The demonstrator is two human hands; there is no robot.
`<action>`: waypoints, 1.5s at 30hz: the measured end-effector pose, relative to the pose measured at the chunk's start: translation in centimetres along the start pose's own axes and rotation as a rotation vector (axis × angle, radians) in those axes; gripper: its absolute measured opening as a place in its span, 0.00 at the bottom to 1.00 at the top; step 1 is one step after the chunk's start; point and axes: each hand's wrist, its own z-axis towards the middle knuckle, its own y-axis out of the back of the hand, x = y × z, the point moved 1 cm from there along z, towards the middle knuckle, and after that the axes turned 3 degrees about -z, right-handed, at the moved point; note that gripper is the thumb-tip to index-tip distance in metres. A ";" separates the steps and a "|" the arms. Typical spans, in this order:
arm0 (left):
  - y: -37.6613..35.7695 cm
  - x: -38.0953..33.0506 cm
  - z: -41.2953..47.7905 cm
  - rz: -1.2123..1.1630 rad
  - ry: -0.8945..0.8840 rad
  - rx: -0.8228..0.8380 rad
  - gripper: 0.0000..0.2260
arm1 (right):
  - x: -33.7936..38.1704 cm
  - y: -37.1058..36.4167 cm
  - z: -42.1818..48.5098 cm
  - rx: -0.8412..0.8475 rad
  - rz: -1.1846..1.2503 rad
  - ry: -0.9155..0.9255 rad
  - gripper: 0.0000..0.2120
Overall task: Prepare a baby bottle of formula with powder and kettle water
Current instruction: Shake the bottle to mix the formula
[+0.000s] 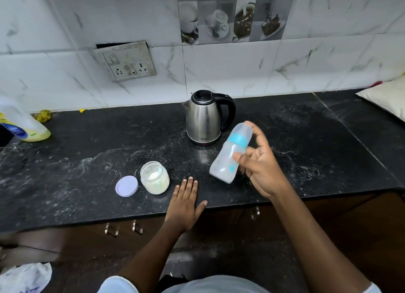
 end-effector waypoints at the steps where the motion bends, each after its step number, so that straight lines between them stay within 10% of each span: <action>1: 0.0 0.0 0.0 0.005 -0.002 -0.002 0.41 | -0.1 -0.3 -0.3 0.079 -0.053 -0.012 0.39; 45: 0.1 -0.2 0.0 0.028 0.009 0.036 0.39 | -1.2 0.2 -0.8 0.003 0.013 -0.029 0.39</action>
